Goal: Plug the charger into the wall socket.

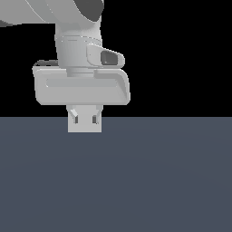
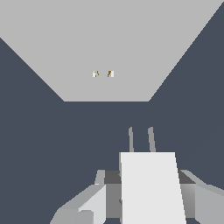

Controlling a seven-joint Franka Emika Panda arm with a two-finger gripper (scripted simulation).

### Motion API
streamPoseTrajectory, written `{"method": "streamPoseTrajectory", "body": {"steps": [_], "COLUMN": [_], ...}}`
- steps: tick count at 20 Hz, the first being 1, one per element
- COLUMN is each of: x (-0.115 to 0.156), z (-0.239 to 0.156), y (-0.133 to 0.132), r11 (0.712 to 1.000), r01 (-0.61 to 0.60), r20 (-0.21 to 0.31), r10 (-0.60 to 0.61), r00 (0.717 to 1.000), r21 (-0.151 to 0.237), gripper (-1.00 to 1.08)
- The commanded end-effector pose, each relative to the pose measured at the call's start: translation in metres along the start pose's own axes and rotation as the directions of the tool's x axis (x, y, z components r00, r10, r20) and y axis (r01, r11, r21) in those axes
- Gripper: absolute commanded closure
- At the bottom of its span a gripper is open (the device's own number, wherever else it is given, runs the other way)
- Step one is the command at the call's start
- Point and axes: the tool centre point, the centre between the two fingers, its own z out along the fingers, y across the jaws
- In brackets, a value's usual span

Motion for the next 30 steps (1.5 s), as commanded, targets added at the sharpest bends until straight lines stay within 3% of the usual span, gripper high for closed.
{"method": "streamPoseTrajectory", "body": {"steps": [1, 8, 18, 30], "x": [0.003, 0.008, 0.012, 0.048], "z": [-0.002, -0.006, -0.005, 0.008], "y": [-0.01, -0.026, -0.027, -0.027], "r11": [1.0, 1.0, 1.0, 1.0], "r01": [0.0, 0.002, 0.003, 0.003], "r20": [0.0, 0.002, 0.002, 0.002], "r10": [0.0, -0.002, -0.003, -0.003], "r00": [1.0, 1.0, 1.0, 1.0], "r21": [-0.001, -0.001, 0.0, 0.0], "gripper": [1.08, 1.08, 1.08, 1.08]}}
